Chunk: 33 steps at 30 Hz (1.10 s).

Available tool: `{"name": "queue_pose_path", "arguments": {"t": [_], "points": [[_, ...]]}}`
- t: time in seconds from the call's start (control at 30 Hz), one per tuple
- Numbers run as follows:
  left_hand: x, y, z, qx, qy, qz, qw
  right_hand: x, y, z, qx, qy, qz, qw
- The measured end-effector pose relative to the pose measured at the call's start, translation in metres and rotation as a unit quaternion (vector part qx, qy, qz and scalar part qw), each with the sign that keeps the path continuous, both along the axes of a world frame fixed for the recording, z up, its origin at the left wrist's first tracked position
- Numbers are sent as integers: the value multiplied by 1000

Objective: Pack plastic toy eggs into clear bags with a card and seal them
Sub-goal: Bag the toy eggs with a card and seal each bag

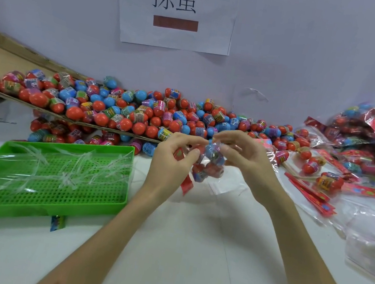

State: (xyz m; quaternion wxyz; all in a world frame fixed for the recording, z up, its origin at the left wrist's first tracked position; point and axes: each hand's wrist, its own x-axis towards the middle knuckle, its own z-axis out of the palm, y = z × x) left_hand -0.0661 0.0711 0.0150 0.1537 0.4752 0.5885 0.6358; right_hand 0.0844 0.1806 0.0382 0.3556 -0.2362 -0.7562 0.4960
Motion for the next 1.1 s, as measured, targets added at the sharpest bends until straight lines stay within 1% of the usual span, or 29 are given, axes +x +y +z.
{"name": "queue_pose_path", "arguments": {"t": [0.1,0.23,0.33,0.5,0.67,0.73,0.83,0.9,1.0,1.1], "points": [[-1,-2,2,-10,25,4,1000,0,-1,-2,7,1,3,1000],[-1,-2,3,-22,41,-14,999,0,0,-3,2,-4,1,1000],[-2,-2,2,-34,63,-5,997,0,-1,-3,15,-14,4,1000],[-2,-3,4,-38,82,6,996,3,0,-4,64,-36,-4,997],[0,-4,6,-41,123,26,991,3,1,-7,111,-69,-12,991],[1,-4,6,-45,126,34,990,4,1,-8,127,-76,-24,989],[0,-4,6,-50,112,36,992,5,1,-8,121,-75,-38,989],[0,-5,6,-49,101,30,993,5,1,-8,133,-69,-45,988],[2,-5,7,-37,108,26,993,2,-1,-8,154,-53,-55,985],[4,-6,7,-28,113,28,993,1,-2,-7,150,-36,-57,986]]}}
